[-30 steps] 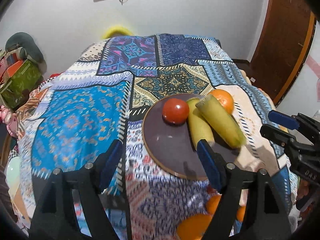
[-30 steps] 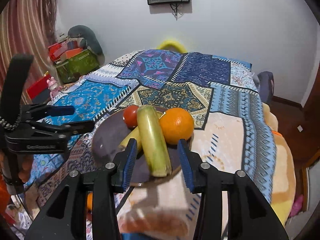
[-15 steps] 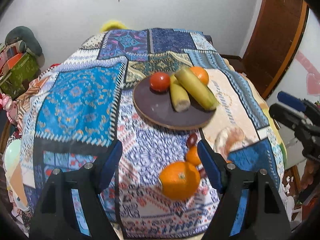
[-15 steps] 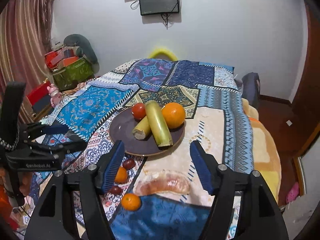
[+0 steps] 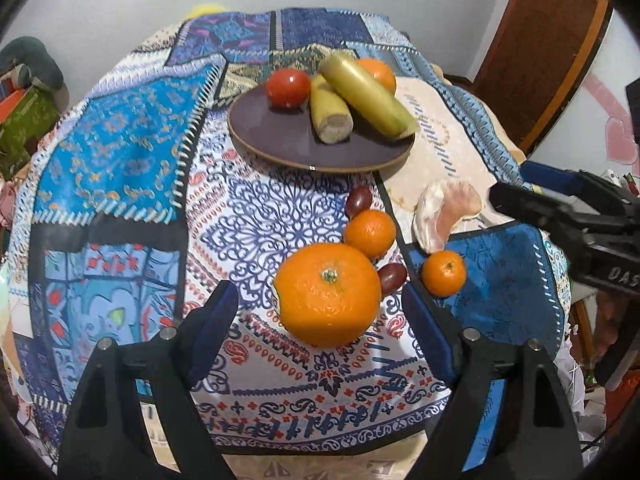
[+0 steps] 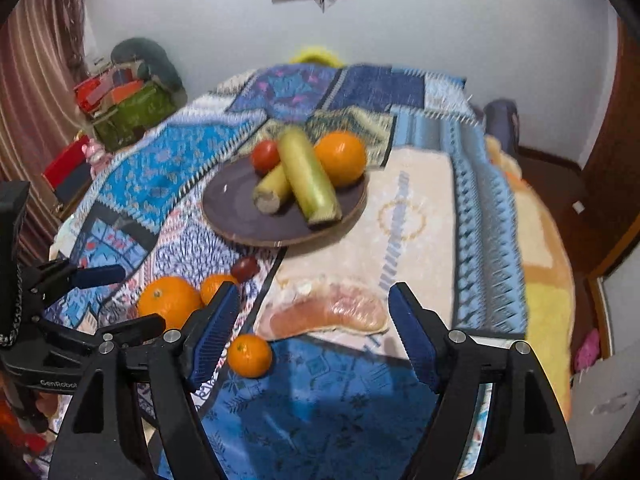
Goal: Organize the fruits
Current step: 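Grasp a large orange with the left tool while the right tool approaches the pomelo segment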
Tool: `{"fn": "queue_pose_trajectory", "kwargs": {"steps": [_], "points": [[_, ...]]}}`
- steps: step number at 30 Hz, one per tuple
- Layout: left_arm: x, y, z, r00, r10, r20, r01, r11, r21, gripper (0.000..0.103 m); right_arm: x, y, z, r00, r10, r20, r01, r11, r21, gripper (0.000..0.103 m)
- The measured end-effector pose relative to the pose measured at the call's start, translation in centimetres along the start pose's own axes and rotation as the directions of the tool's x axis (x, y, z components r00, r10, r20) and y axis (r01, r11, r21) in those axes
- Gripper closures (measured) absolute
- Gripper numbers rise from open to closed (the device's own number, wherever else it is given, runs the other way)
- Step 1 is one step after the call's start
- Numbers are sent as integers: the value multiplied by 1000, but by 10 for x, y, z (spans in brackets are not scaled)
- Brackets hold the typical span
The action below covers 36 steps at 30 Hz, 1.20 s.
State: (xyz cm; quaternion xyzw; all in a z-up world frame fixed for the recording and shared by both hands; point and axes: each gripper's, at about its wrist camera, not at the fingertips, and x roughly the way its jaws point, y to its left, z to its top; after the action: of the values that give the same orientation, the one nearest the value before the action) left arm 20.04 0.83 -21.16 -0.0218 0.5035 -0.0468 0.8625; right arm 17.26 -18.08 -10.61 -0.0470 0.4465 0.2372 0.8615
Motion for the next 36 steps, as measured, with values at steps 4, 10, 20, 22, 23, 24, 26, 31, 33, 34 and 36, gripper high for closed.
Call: {"fn": "queue_pose_trajectory", "kwargs": {"steps": [4, 10, 20, 22, 23, 24, 26, 31, 33, 34, 36], "points": [[10, -2, -8, 1000, -6, -12, 6, 1000, 12, 19, 23, 3, -5, 998, 11, -64, -11, 1000, -1, 29], [22, -2, -15, 1000, 4, -9, -4, 1000, 9, 19, 45, 6, -14, 990, 31, -135, -31, 1000, 6, 29], [19, 5, -9, 998, -62, 23, 63, 998, -28, 37, 63, 16, -12, 988, -48, -149, 38, 997, -68, 20], [18, 5, -9, 998, -63, 21, 63, 997, -34, 37, 62, 14, -11, 987, -60, -146, 49, 996, -78, 21], [18, 6, -9, 998, -55, 22, 56, 998, -38, 37, 61, 11, -11, 988, -60, -146, 49, 996, -77, 22], [17, 6, -8, 999, -43, 24, 44, 998, -41, 37, 60, 8, -11, 988, -47, -146, 37, 997, -69, 22], [16, 8, -8, 999, -26, 26, 27, 999, -44, 37, 56, -3, -13, 989, -18, -147, 13, 999, -35, 22], [10, 18, -5, 1000, -4, 30, 6, 998, -70, 38, 42, -30, -26, 987, -27, -159, 29, 1000, 9, 22], [6, 23, -5, 999, 13, 38, -10, 997, -82, 38, 37, -39, -31, 986, -41, -160, 45, 999, 22, 22], [4, 25, -5, 999, 16, 40, -12, 996, -87, 38, 35, -45, -33, 986, -47, -161, 53, 998, 30, 22], [2, 28, -5, 999, 19, 45, -15, 995, -96, 38, 28, -59, -40, 986, -59, -159, 71, 995, 66, 27]]}}
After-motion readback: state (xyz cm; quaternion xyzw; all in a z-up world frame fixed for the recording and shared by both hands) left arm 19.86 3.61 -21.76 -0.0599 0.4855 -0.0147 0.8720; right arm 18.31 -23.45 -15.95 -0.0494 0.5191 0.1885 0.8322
